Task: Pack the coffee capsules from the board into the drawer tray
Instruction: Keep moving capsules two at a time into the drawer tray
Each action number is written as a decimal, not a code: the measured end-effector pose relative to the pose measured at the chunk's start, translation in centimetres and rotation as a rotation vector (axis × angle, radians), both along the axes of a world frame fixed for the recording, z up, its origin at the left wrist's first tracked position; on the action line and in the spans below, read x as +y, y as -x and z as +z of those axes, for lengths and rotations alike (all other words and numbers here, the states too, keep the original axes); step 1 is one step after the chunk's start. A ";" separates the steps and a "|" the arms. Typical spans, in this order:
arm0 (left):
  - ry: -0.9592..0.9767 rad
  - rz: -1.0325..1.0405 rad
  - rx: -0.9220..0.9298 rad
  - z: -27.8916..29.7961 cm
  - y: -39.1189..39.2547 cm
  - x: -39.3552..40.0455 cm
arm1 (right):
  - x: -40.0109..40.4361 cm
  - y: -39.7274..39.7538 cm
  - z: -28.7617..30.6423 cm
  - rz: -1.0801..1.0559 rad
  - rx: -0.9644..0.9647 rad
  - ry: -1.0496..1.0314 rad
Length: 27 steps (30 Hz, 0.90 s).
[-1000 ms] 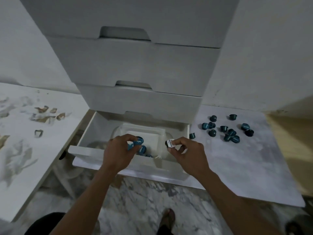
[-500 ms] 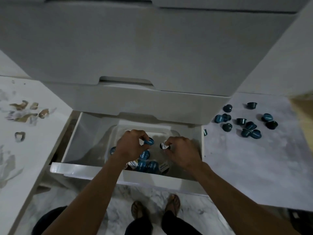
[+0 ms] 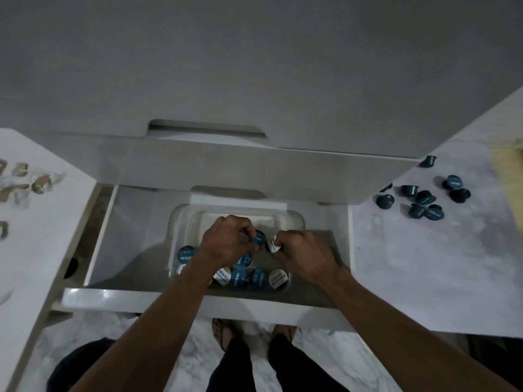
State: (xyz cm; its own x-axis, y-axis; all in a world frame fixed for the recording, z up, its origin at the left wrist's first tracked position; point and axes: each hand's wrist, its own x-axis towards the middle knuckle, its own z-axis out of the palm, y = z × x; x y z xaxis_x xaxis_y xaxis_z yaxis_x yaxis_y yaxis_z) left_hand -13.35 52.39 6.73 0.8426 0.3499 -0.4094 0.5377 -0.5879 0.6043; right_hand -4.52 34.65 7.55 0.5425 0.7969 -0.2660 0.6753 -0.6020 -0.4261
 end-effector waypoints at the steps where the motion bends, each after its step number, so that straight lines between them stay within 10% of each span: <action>1: 0.004 -0.006 0.003 0.0 -0.1 0.0 | 0.0 0.0 -0.1 0.001 0.003 0.003; 27: -0.013 -0.147 0.100 -0.3 -0.2 -0.9 | -0.2 -0.5 1.1 0.040 0.075 0.130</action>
State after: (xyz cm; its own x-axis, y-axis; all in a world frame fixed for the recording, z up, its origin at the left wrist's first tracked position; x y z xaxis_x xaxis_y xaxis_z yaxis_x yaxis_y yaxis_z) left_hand -13.15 51.53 6.45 0.8406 0.2318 -0.4896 0.5022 -0.6724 0.5438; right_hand -3.98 34.49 8.64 0.4855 0.7740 -0.4066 0.6694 -0.6282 -0.3966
